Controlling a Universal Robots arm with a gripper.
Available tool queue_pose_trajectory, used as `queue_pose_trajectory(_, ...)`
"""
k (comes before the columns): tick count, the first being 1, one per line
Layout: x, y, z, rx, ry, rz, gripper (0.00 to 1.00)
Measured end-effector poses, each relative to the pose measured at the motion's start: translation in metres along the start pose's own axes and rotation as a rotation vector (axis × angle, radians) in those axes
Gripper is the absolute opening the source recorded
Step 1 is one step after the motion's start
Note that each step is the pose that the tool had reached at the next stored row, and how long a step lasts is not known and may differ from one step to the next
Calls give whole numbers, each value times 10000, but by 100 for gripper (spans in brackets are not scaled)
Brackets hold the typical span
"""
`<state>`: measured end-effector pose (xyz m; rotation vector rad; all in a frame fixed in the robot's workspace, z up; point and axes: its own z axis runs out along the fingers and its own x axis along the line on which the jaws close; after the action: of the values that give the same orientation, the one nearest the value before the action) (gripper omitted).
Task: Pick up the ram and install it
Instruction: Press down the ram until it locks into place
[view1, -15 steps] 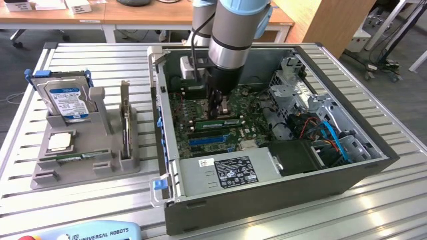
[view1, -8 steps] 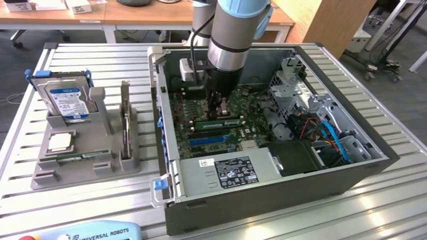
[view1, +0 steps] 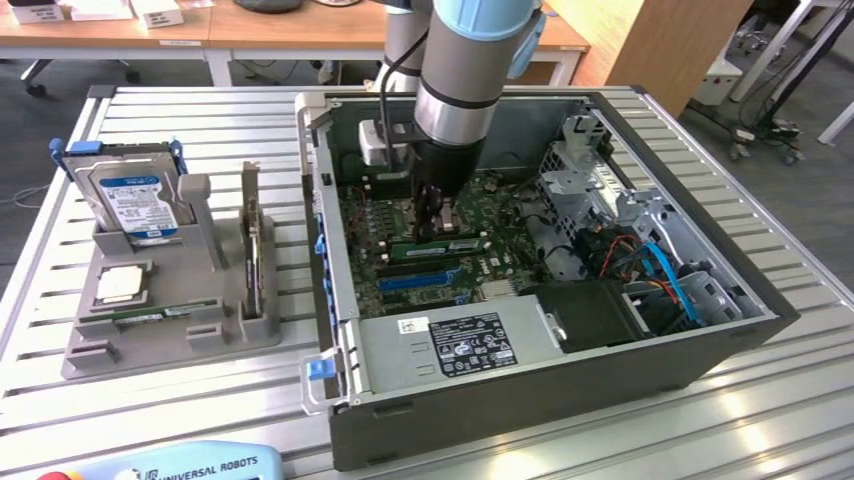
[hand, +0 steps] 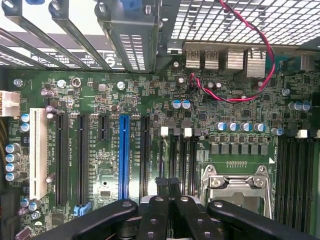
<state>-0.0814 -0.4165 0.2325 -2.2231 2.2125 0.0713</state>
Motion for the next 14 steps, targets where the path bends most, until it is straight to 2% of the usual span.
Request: queue_pose_trajectory(14, 1, -1, 38, 1, -3, 0, 10)
